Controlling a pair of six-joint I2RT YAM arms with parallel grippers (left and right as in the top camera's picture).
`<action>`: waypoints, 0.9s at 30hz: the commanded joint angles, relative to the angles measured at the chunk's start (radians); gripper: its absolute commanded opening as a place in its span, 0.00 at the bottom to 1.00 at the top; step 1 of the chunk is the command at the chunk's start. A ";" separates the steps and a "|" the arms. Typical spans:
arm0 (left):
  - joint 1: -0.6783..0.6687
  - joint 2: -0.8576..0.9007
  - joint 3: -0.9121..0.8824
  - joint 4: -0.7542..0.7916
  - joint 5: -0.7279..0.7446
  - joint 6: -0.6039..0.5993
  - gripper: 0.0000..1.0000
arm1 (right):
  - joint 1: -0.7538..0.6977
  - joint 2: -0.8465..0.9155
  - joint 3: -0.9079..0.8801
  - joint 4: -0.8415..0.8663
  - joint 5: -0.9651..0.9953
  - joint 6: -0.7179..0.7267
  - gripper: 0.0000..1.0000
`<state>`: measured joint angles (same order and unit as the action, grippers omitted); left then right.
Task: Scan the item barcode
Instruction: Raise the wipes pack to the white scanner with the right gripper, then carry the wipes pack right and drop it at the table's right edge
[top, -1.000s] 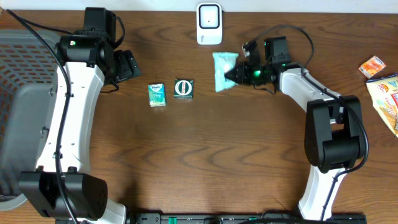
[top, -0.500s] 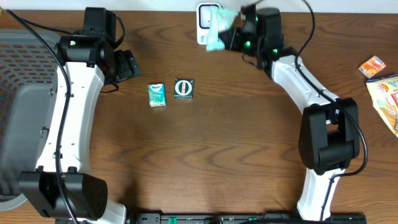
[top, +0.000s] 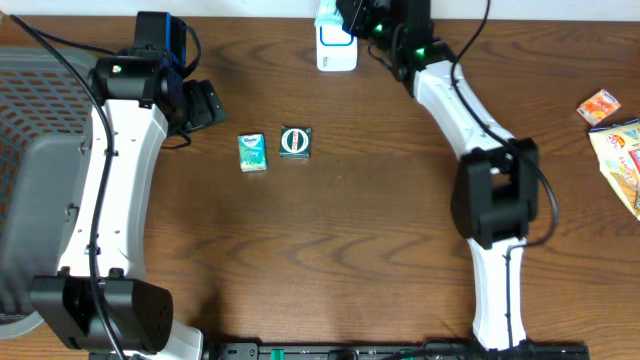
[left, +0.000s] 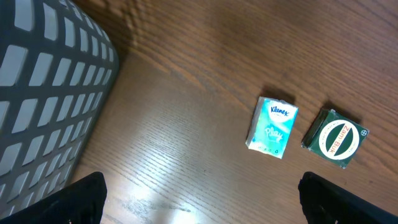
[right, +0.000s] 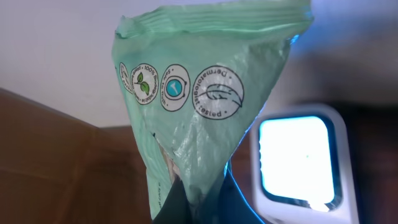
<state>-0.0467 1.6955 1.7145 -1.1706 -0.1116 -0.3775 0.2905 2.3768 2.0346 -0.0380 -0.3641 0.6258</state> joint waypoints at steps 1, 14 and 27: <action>0.003 0.005 0.002 -0.003 -0.016 0.002 0.98 | 0.010 0.074 0.045 -0.004 -0.014 0.028 0.01; 0.003 0.005 0.002 -0.003 -0.016 0.002 0.98 | -0.050 0.060 0.045 -0.059 -0.103 -0.013 0.01; 0.003 0.005 0.002 -0.003 -0.016 0.002 0.98 | -0.315 -0.156 0.045 -0.496 -0.009 -0.237 0.01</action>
<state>-0.0467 1.6955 1.7145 -1.1702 -0.1116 -0.3775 0.0669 2.3264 2.0533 -0.4328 -0.4469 0.5182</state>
